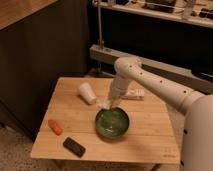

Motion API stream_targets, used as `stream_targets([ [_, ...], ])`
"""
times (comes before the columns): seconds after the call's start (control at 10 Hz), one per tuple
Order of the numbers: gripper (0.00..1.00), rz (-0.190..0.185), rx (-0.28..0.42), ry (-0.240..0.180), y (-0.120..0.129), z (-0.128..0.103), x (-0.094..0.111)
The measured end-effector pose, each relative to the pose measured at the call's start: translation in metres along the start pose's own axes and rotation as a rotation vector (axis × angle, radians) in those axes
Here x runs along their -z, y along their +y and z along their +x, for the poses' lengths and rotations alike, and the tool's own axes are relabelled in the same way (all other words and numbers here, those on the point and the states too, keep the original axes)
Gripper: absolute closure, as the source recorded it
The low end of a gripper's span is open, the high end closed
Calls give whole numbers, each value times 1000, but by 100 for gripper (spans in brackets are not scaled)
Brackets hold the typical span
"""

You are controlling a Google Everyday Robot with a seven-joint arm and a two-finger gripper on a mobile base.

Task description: Place the white sponge in the ceramic bowl

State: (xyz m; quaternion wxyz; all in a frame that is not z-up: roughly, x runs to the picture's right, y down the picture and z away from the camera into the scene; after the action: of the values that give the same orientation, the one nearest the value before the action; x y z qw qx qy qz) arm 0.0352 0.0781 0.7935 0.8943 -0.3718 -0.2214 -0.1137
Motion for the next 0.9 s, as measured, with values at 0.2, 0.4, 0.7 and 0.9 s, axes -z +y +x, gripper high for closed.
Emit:
stream_targets([
  [0.2,30,-32,42,-35,2,-9,-2],
  [0.4,20,-67,63,-34,11,-8,-1],
  [0.7,20,-99,57,43,31,-2,3],
  [0.9,20,-122,32,69,47,13,11],
])
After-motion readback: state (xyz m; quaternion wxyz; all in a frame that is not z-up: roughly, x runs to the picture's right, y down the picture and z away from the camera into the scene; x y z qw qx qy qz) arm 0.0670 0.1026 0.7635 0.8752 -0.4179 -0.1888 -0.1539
